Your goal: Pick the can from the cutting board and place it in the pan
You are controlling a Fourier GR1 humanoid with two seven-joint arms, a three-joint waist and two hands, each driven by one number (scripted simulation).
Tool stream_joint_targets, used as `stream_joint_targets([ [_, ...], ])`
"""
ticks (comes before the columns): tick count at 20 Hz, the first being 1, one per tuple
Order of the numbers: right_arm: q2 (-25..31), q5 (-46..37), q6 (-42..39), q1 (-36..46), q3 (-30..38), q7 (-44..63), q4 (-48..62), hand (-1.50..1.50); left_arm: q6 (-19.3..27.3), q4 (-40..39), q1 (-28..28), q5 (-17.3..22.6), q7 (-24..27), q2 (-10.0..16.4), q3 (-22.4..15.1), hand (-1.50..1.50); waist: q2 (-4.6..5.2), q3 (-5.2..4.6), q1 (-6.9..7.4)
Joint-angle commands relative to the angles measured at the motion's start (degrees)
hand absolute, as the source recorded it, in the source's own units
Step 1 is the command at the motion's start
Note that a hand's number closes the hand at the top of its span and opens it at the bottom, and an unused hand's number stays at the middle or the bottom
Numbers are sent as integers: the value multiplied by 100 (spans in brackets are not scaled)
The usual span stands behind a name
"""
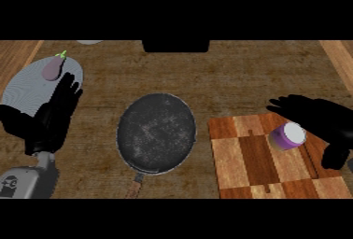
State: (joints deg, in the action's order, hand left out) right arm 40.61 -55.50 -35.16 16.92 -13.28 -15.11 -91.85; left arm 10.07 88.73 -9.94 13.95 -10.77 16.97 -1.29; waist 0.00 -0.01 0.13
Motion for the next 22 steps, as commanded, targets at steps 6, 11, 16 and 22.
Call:
stream_joint_targets([
  [6,-474,-775,500,70,15,-502,953,-150,-217,343,120,-140,-206,-114,181,0,2,2,19],
  [11,-532,-1042,524,206,153,-772,1345,-150,27,543,15,-374,-531,-389,67,0,-2,2,13],
  [16,-836,-1287,1205,383,284,-1136,2292,-150,-273,14,-198,-394,-202,-346,305,0,9,2,10],
  [22,-1195,-1450,864,140,279,-931,1850,-150,-619,201,181,-371,-66,-228,547,0,-3,1,-2],
])
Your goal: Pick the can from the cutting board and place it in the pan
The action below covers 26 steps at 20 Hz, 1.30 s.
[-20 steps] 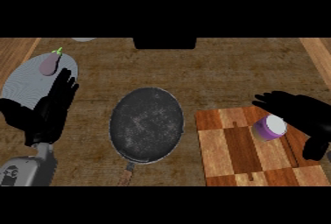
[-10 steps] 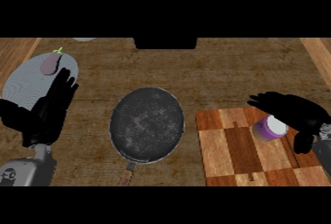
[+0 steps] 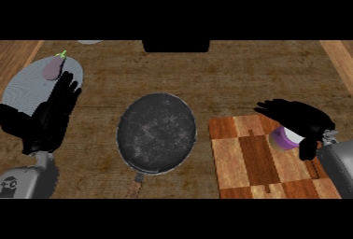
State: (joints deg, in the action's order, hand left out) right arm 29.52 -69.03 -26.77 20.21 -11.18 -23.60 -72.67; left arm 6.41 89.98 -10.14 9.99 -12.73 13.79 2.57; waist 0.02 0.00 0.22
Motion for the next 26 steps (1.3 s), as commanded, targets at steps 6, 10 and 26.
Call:
stream_joint_targets([
  [6,-414,-339,315,137,-101,-366,408,150,5,30,249,-246,134,-325,-104,0,-1,0,-3],
  [10,-338,-387,940,-23,54,-856,882,150,-134,220,330,-157,128,-167,138,0,-1,0,2],
  [26,-2634,-523,1020,271,410,1812,246,150,-238,88,126,-191,-90,-200,159,0,-100,-23,52],
])
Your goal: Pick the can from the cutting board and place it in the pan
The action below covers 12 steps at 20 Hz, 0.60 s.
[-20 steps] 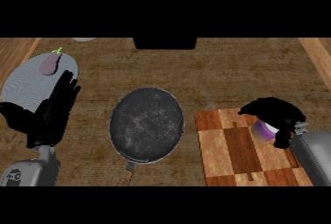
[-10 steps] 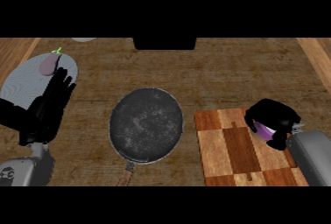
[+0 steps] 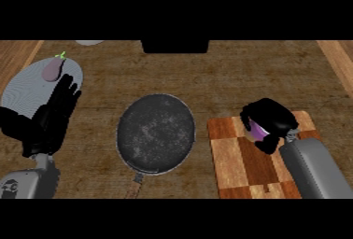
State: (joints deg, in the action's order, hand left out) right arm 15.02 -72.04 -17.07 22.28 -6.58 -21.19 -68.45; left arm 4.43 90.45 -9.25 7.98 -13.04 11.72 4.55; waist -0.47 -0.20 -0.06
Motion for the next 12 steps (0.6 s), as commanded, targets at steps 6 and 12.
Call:
stream_joint_targets([
  [6,-1479,-495,490,503,-165,3277,-398,150,-45,-73,-19,-36,-56,-71,-154,0,-124,-38,269],
  [12,-1496,-1001,719,1440,-705,5185,-814,150,-152,-84,-153,-30,-93,-98,-293,0,-157,-45,625],
])
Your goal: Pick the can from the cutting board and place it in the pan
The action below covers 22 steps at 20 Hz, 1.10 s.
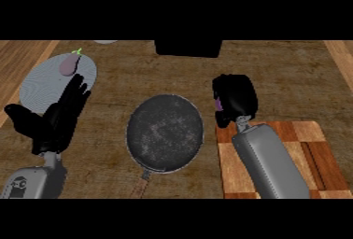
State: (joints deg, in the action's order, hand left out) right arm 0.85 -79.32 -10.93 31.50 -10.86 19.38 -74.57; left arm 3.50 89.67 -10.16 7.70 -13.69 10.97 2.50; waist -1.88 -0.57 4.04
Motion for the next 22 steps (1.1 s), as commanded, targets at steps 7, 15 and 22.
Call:
stream_joint_targets([
  [7,-84,-214,-104,1438,-872,3538,-251,150,-120,-49,-278,-66,-52,-110,-296,0,108,18,578],
  [15,-83,82,33,2205,-1556,5984,21,150,-99,-180,-510,-72,-66,-244,-382,0,214,27,578],
  [22,-81,266,464,2362,-1886,6573,138,150,-20,-289,-550,-95,-34,-150,-200,0,205,39,269],
])
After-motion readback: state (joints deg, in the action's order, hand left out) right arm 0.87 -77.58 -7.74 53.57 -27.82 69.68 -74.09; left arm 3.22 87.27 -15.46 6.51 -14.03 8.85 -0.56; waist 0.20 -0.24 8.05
